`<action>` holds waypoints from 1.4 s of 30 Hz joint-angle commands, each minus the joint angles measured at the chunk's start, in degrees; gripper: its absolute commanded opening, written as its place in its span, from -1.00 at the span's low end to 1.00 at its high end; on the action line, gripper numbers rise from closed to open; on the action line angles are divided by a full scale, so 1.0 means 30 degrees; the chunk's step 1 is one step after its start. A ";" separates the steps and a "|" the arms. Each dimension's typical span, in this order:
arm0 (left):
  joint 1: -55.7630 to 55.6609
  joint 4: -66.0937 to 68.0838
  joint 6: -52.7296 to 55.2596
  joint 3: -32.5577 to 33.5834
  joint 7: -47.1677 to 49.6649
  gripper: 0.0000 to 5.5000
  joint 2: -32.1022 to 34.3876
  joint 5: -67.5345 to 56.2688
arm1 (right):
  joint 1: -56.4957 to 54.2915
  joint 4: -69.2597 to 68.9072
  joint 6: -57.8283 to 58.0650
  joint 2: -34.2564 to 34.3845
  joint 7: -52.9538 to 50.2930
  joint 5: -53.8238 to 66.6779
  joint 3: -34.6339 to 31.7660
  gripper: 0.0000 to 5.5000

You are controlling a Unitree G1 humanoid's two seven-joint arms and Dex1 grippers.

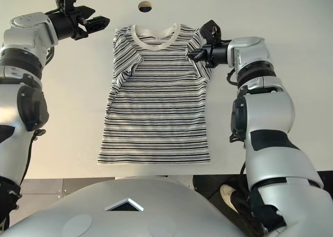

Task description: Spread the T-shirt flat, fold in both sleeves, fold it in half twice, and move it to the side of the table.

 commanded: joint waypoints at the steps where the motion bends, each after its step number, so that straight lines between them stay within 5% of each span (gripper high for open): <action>1: 0.0237 -0.0006 -0.0030 -0.0215 0.0115 0.21 -0.0160 0.0328 | -0.0369 0.0007 0.0228 0.0354 0.0030 0.0647 -0.0654 -0.74; 15: 0.0245 -0.0484 -0.1025 -0.0427 -0.0275 0.21 -0.0106 0.0508 | -0.2188 -0.0719 0.1277 0.0110 0.0034 0.3247 -0.3458 0.14; 22: 0.2777 -0.3560 -0.9407 -0.2134 -0.1756 0.21 0.1491 0.1866 | -0.1732 -0.2335 -0.1292 -0.2384 -0.0099 0.3209 -0.3662 0.14; 33: 0.9352 -1.2334 -2.2792 -0.7229 -0.1970 0.21 0.8021 0.8775 | 0.9100 -1.4539 -1.1372 -0.7859 0.2804 -0.2265 0.2437 0.14; 42: 1.2739 -1.8850 -2.3989 -0.8677 -0.2014 0.21 1.1198 0.9741 | 1.5504 -2.3141 -1.1684 -1.1135 0.4639 -0.0789 0.2664 0.14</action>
